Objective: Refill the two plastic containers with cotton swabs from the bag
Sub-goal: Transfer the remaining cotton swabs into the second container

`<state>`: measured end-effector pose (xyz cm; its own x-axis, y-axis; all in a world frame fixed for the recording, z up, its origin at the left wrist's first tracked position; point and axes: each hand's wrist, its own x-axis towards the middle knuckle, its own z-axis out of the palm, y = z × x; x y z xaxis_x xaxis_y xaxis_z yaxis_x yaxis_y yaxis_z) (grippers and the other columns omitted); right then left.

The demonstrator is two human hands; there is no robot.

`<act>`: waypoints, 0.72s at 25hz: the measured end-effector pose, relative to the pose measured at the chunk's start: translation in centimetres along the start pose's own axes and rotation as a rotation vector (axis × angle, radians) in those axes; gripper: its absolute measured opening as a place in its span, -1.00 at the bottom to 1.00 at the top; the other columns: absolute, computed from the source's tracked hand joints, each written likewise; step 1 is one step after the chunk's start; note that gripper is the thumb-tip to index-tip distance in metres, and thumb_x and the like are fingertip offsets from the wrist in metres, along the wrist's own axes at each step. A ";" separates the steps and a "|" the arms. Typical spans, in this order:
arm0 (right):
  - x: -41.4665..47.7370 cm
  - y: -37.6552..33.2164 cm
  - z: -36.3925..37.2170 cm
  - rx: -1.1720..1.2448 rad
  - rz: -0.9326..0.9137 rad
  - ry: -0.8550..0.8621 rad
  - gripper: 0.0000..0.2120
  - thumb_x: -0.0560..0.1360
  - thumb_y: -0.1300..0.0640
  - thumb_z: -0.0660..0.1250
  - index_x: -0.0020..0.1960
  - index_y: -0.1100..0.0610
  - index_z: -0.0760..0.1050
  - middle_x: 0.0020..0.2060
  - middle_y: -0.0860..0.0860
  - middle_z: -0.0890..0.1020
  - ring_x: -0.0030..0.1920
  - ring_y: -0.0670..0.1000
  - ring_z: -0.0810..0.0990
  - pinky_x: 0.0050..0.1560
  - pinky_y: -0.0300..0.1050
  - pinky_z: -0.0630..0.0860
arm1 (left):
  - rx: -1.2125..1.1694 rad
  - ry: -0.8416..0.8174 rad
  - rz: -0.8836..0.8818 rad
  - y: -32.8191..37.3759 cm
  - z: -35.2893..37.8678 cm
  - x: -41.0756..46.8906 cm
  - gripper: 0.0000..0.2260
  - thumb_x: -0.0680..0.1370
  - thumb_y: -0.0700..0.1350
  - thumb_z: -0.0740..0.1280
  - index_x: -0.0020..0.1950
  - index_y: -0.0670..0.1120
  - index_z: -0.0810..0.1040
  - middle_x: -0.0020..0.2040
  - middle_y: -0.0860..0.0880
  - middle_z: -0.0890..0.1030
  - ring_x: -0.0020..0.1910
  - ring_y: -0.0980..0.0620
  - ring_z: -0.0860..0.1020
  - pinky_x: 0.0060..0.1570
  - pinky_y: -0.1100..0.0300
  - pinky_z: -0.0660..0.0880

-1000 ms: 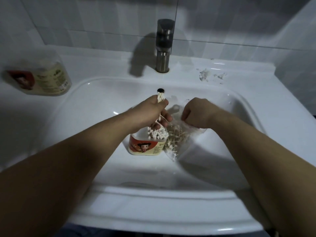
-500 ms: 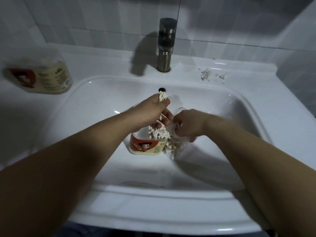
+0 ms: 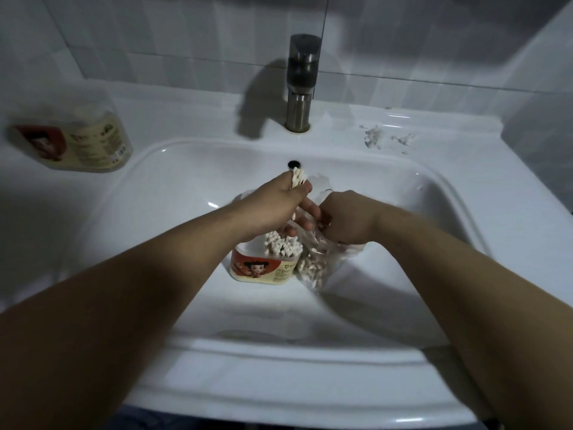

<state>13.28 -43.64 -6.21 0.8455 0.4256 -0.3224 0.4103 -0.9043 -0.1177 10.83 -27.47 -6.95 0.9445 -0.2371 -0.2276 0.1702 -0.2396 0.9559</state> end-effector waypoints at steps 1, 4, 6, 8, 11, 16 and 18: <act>-0.1 0.2 -0.2 0.000 0.006 -0.001 -0.74 0.52 0.11 0.34 -0.33 -0.02 0.42 -0.36 -0.10 0.49 -0.32 -0.08 0.47 -0.36 -0.22 0.31 | 0.035 0.003 0.008 0.0 0.0 0.0 -0.86 0.74 -0.01 0.13 0.11 -0.05 0.39 -0.09 -0.06 0.72 -0.24 -0.02 0.68 -0.36 0.15 0.50; -0.4 0.4 -0.8 0.015 0.009 0.043 -0.81 0.53 0.08 0.36 -0.24 -0.09 0.61 -0.40 -0.17 0.52 -0.33 -0.13 0.47 -0.38 -0.29 0.28 | 0.284 0.023 0.079 -0.2 -0.2 0.0 -0.84 0.74 0.01 0.11 0.11 -0.05 0.38 -0.04 0.04 0.71 -0.25 0.04 0.71 -0.31 0.10 0.54; -0.7 0.6 -1.0 0.047 0.013 0.094 -0.85 0.54 0.07 0.37 -0.10 -0.11 0.69 -0.38 -0.20 0.53 -0.35 -0.18 0.46 -0.39 -0.34 0.27 | 0.416 0.046 0.135 -0.3 -0.4 0.1 -0.85 0.73 0.04 0.11 0.06 0.01 0.37 -0.04 0.11 0.71 -0.25 0.10 0.71 -0.23 0.06 0.56; -0.8 0.7 -1.3 0.070 0.014 0.132 -0.87 0.53 0.07 0.38 -0.08 -0.13 0.68 -0.32 -0.19 0.56 -0.31 -0.20 0.50 -0.37 -0.36 0.30 | 0.480 0.069 0.178 -0.4 -0.6 0.3 -0.85 0.73 0.05 0.10 0.05 0.03 0.37 -0.05 0.13 0.72 -0.25 0.14 0.69 -0.15 0.03 0.59; -0.6 1.1 -1.3 0.123 0.037 0.169 -0.86 0.49 0.13 0.39 -0.10 -0.13 0.59 -0.17 -0.11 0.62 -0.18 -0.07 0.60 -0.30 -0.28 0.43 | 0.574 0.079 0.225 -0.5 -0.8 0.6 -0.86 0.73 0.05 0.10 0.05 0.04 0.35 -0.06 0.14 0.71 -0.25 0.16 0.66 -0.02 -0.04 0.62; -0.8 1.2 -1.0 0.063 0.049 0.055 -0.76 0.50 0.14 0.36 0.13 -0.09 0.61 -0.05 -0.08 0.60 -0.08 -0.01 0.55 -0.09 -0.18 0.44 | 0.622 0.050 0.205 -0.8 -0.7 0.6 -0.85 0.73 0.03 0.09 0.08 0.02 0.39 -0.02 0.14 0.71 -0.19 0.19 0.67 -0.05 0.00 0.60; -1.0 1.3 -1.3 0.067 0.069 0.075 -0.80 0.51 0.16 0.36 0.07 -0.04 0.66 -0.09 -0.08 0.61 -0.07 -0.01 0.56 -0.10 -0.21 0.42 | 0.561 0.052 0.207 -0.8 -0.7 0.5 -0.86 0.73 0.02 0.10 0.11 0.01 0.40 0.00 0.13 0.71 -0.17 0.17 0.68 -0.13 0.05 0.59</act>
<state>13.41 -45.17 -4.88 0.8951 0.3617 -0.2607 0.3291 -0.9305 -0.1609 11.34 -26.78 -7.66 0.9571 -0.2887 -0.0245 -0.1795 -0.6572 0.7320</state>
